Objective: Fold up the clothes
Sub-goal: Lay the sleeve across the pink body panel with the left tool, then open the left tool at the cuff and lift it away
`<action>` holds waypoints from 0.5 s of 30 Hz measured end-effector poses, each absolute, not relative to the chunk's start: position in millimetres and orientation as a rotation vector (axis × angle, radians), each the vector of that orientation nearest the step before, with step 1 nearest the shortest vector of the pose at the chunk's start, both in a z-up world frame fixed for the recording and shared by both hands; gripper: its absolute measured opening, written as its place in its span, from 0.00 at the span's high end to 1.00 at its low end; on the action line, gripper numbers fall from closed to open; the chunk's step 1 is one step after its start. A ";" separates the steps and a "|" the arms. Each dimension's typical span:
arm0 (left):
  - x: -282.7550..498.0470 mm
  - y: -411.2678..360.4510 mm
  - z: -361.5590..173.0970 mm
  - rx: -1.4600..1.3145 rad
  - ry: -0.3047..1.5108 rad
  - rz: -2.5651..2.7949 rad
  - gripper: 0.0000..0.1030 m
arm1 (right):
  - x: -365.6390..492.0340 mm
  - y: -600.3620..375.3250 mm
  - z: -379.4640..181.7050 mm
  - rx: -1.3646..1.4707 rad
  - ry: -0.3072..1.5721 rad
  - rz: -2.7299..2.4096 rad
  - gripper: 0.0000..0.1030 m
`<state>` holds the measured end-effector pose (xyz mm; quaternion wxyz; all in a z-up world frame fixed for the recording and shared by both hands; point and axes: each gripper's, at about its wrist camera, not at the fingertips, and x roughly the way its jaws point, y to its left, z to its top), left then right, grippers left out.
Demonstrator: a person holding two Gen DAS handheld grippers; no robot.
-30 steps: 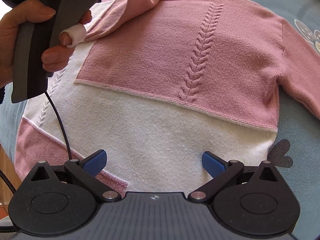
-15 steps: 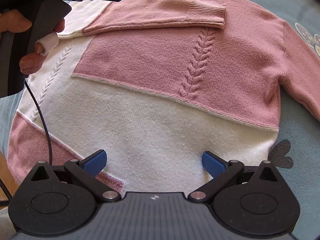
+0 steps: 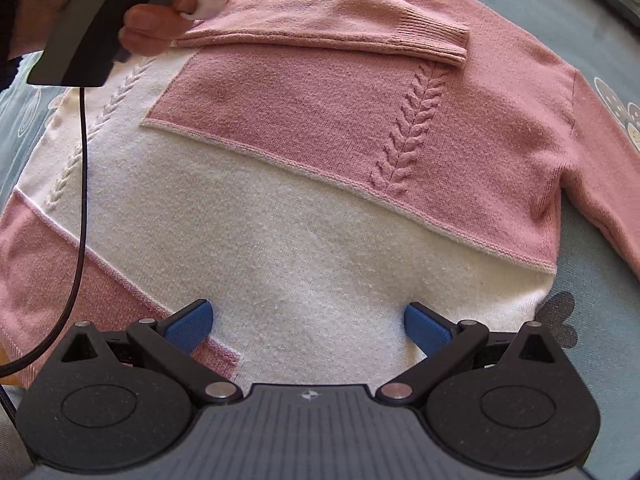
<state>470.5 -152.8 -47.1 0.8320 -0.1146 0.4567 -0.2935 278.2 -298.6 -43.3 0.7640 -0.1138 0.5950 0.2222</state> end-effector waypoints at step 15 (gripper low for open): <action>448.1 -112.1 -18.8 -0.271 0.999 -0.502 0.01 | 273.9 -315.8 -40.0 -0.257 1.260 0.573 0.00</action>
